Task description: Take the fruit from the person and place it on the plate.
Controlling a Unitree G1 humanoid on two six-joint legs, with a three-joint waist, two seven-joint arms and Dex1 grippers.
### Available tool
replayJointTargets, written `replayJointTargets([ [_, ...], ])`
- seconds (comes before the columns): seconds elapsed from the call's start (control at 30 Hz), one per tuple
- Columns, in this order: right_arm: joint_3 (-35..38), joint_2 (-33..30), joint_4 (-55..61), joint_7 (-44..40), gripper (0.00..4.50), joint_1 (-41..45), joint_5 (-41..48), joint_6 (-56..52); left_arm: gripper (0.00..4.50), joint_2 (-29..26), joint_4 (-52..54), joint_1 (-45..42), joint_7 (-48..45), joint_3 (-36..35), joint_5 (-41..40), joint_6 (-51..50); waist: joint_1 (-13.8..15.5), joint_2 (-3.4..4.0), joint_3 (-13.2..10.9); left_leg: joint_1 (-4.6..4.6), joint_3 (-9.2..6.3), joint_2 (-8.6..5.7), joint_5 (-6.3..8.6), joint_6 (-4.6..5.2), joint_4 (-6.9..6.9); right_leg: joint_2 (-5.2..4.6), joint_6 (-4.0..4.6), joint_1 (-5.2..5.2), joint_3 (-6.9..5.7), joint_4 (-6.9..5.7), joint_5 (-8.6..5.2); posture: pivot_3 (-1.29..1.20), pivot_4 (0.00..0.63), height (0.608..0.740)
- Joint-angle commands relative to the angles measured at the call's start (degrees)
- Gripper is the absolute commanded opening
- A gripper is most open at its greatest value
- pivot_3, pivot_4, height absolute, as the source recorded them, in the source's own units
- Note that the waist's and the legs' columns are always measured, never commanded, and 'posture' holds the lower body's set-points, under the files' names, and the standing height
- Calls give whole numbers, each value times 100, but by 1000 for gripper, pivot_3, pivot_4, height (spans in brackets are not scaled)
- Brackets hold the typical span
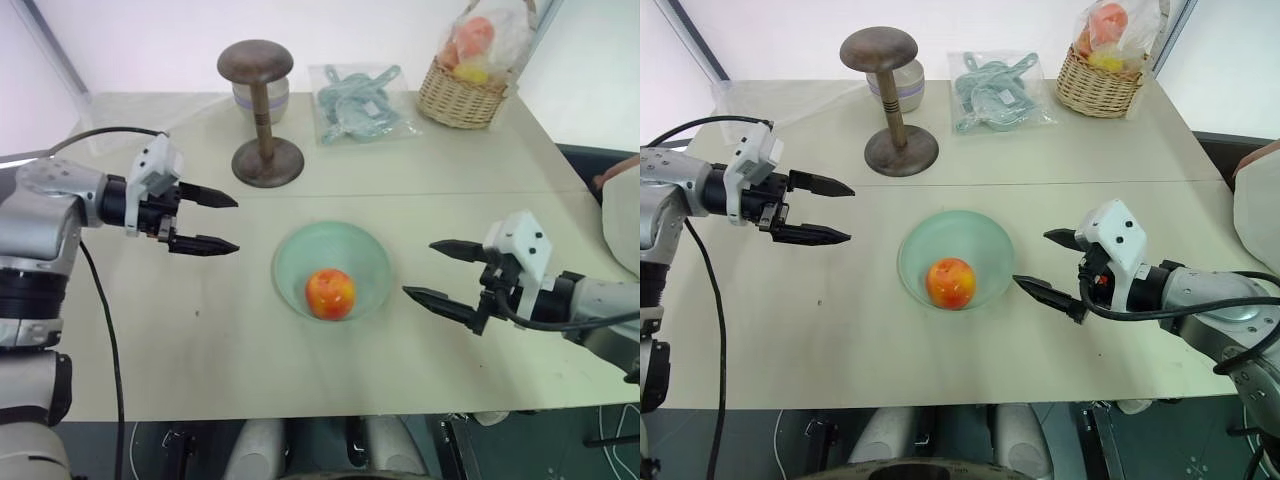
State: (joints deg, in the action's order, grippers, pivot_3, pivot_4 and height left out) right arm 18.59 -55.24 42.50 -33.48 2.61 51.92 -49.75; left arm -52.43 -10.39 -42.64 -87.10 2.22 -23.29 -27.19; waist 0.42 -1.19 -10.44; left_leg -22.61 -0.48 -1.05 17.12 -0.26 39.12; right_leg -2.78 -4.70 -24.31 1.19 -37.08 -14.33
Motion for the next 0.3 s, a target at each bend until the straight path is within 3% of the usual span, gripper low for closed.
replayJointTargets([
  [0.03,191,-83,30,-60,4500,55,-32,57,4479,-113,300,84,136,-302,-130,-2,1,0,0,0,0,0,0,0,0,0,0,0,0,0,0,0,150,740],
  [0.3,186,-111,-24,-143,4500,113,-87,76,4479,-108,353,182,270,-426,-253,25,0,0,0,1,0,1,0,0,0,2,0,0,0,-2,0,0,150,740],
])
